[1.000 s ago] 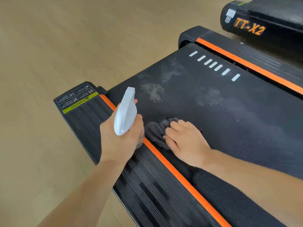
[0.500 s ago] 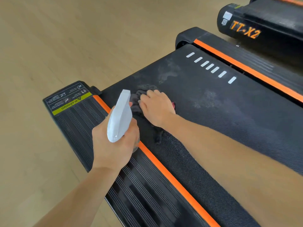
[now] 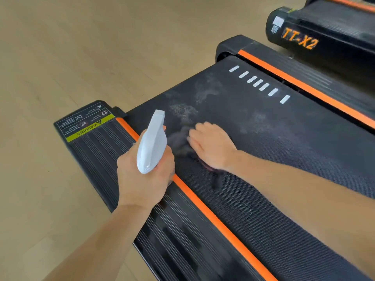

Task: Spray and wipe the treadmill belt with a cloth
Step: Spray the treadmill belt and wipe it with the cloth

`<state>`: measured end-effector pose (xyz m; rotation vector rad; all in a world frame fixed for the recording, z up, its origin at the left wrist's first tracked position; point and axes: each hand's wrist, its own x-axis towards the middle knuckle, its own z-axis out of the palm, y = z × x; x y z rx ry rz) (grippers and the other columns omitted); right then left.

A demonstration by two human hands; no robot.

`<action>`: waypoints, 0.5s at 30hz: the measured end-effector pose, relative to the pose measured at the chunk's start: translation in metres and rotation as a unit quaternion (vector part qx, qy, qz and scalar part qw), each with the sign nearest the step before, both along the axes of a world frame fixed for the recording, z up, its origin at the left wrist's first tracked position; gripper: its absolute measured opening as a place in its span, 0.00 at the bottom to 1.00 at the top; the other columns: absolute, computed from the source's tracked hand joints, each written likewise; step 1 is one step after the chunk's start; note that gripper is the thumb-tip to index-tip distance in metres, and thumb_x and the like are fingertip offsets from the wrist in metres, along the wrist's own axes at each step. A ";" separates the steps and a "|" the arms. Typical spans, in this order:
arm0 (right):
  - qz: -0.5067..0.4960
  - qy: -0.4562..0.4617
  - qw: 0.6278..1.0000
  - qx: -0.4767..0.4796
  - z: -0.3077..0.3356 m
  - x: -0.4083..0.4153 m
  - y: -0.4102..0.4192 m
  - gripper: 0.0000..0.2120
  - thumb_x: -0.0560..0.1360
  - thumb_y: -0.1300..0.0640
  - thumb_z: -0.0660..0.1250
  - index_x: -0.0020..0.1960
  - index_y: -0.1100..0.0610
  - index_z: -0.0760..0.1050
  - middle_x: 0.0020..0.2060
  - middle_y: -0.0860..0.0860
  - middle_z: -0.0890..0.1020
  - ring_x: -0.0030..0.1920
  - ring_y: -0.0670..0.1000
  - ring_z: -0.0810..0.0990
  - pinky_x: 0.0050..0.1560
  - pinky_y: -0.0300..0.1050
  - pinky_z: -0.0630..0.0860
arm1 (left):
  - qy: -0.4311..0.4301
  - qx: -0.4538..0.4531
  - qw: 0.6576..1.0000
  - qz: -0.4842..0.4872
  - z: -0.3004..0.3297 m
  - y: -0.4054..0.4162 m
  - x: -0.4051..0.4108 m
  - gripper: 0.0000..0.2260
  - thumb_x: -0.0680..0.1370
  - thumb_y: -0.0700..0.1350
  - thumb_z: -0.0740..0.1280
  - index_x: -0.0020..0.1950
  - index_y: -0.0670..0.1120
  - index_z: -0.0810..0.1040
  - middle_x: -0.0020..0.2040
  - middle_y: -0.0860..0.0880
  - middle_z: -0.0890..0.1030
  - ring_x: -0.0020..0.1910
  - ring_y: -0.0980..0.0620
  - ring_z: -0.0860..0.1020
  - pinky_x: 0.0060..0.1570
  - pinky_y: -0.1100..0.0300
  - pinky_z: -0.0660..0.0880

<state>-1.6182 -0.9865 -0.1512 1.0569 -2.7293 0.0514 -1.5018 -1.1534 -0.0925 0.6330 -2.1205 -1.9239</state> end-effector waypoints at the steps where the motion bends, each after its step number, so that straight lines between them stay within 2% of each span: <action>1: -0.059 -0.003 0.998 -0.002 0.000 -0.016 -0.014 0.14 0.83 0.52 0.54 0.48 0.57 0.76 0.45 0.55 0.79 0.46 0.59 0.77 0.45 0.54 0.71 | 0.034 -0.026 0.999 -0.003 0.005 0.000 0.009 0.10 0.80 0.33 0.70 0.59 0.44 0.82 0.36 0.37 0.75 0.28 0.53 0.76 0.26 0.71 0.72; 3: -0.142 -0.006 0.990 -0.016 0.001 -0.025 -0.032 0.17 0.84 0.50 0.51 0.51 0.56 0.76 0.48 0.54 0.80 0.48 0.58 0.77 0.45 0.52 0.70 | 0.066 -0.061 0.996 -0.015 0.015 0.003 0.024 0.08 0.78 0.32 0.70 0.56 0.39 0.82 0.38 0.35 0.77 0.27 0.59 0.77 0.27 0.73 0.72; 4: -0.151 -0.006 0.988 -0.022 0.001 -0.018 -0.033 0.17 0.83 0.50 0.52 0.51 0.56 0.76 0.47 0.55 0.80 0.48 0.58 0.77 0.44 0.52 0.70 | 0.079 -0.064 0.994 -0.027 0.019 0.004 0.033 0.08 0.79 0.31 0.70 0.56 0.38 0.81 0.38 0.35 0.78 0.27 0.60 0.77 0.27 0.73 0.72; 7: -0.063 -0.034 0.996 -0.052 0.002 0.051 0.002 0.13 0.82 0.51 0.56 0.44 0.55 0.74 0.41 0.54 0.77 0.44 0.59 0.76 0.42 0.54 0.71 | 0.081 -0.053 0.995 -0.034 0.020 0.005 0.026 0.13 0.79 0.31 0.69 0.60 0.45 0.81 0.35 0.41 0.77 0.27 0.60 0.77 0.28 0.72 0.72; 11: 0.083 -0.081 0.993 -0.020 0.012 0.125 0.073 0.12 0.82 0.51 0.60 0.40 0.53 0.70 0.39 0.50 0.72 0.40 0.55 0.71 0.40 0.51 0.69 | 0.090 -0.039 0.995 -0.030 0.020 0.006 0.027 0.13 0.79 0.31 0.70 0.56 0.49 0.81 0.30 0.60 0.78 0.30 0.66 0.79 0.28 0.74 0.73; 13: 0.137 -0.056 0.988 0.031 0.011 0.107 0.081 0.12 0.82 0.51 0.60 0.40 0.52 0.69 0.38 0.50 0.72 0.40 0.55 0.70 0.41 0.51 0.69 | 0.088 -0.030 0.995 -0.024 0.021 0.006 0.026 0.15 0.79 0.32 0.71 0.55 0.52 0.81 0.31 0.61 0.78 0.31 0.66 0.79 0.28 0.74 0.73; 15: 0.096 -0.027 0.995 0.032 0.006 0.069 0.064 0.12 0.81 0.52 0.58 0.40 0.53 0.70 0.38 0.52 0.74 0.40 0.56 0.73 0.41 0.54 0.70 | 0.088 -0.038 0.995 -0.017 0.020 0.007 0.024 0.13 0.79 0.32 0.71 0.57 0.49 0.82 0.33 0.55 0.77 0.29 0.64 0.78 0.28 0.73 0.73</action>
